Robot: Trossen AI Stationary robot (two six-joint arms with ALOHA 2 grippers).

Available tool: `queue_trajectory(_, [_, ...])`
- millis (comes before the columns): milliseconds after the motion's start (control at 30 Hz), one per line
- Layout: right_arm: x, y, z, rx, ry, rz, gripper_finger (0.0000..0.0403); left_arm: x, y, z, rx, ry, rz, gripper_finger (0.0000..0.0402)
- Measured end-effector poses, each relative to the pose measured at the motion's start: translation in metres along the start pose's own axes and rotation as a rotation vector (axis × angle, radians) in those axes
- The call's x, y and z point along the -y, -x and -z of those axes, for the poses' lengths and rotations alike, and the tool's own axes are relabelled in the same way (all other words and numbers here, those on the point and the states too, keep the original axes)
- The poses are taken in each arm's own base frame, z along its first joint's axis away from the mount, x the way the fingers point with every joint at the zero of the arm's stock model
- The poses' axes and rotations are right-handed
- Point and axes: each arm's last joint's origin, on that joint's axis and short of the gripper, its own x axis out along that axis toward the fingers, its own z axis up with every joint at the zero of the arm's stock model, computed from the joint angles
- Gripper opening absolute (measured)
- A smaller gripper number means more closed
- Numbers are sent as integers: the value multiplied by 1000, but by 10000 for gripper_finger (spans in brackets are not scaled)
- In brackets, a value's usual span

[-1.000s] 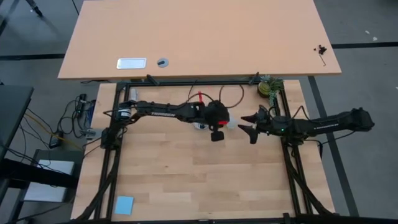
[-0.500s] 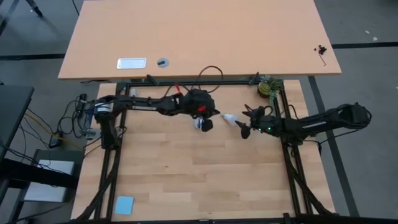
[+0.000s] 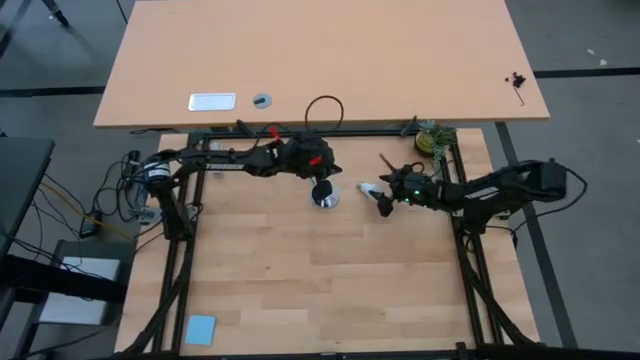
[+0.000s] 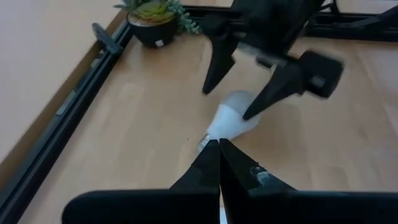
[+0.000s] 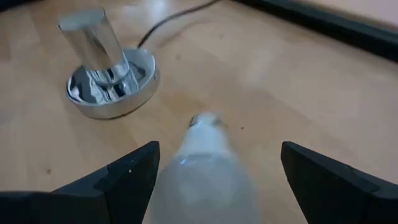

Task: Screw lightbulb
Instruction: Insert the lightbulb into the lamp

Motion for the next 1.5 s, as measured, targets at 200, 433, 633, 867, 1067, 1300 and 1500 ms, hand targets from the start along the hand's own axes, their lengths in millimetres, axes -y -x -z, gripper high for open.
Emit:
queue_trajectory(200, [-4,-19,11,-105,26,18,339,-2,0,3,-22,5,12,0])
queue_trajectory(433, [-13,-26,11,-104,44,-10,295,0,0,3,-28,7,44,0])
queue_trajectory(633, [-18,-24,3,-63,64,-36,267,0,3,3,-45,10,45,0])
queue_trajectory(867, [-32,-10,-12,2,28,-149,271,2,30,-5,-89,-28,48,2])
queue_trajectory(1067, [-55,10,-34,51,10,-295,272,9,43,-1,-188,-79,79,29])
queue_trajectory(1300, [-90,22,-66,47,103,-382,274,42,46,1,-277,-157,171,101])
queue_trajectory(1500, [-111,19,-88,15,170,-391,275,66,51,-10,-284,-221,205,156])
